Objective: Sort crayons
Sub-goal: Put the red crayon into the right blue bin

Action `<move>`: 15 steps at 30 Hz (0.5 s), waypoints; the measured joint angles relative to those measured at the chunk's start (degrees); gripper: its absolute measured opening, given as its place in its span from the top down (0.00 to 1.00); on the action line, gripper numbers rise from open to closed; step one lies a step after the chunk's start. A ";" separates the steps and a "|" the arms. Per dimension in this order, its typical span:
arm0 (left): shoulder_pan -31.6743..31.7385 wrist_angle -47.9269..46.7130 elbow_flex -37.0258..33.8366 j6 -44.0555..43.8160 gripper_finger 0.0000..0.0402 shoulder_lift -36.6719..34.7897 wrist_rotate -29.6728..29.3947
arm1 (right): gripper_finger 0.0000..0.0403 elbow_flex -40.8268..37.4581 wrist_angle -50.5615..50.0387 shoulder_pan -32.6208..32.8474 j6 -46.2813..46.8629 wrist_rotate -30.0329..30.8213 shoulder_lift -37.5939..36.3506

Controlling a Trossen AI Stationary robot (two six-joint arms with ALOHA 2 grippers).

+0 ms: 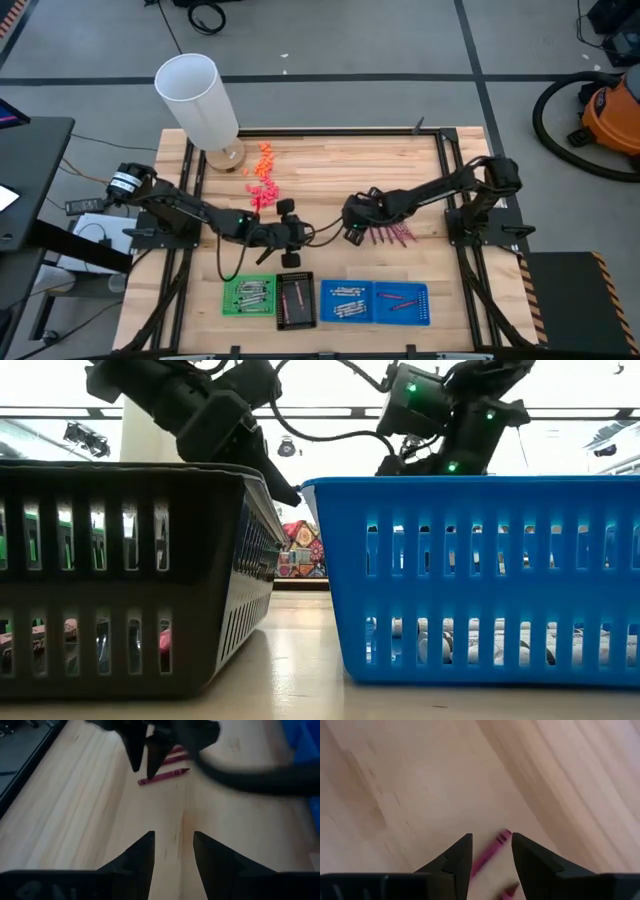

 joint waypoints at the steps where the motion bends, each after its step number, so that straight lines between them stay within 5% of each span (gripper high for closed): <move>1: -0.39 -0.13 0.00 0.56 0.64 0.00 -0.01 | 0.63 0.10 0.14 -0.24 0.63 -0.57 0.20; 15: -3.74 -2.58 0.05 -0.02 0.64 0.11 -1.87 | 0.63 -0.20 -2.51 -0.03 0.37 -4.48 3.07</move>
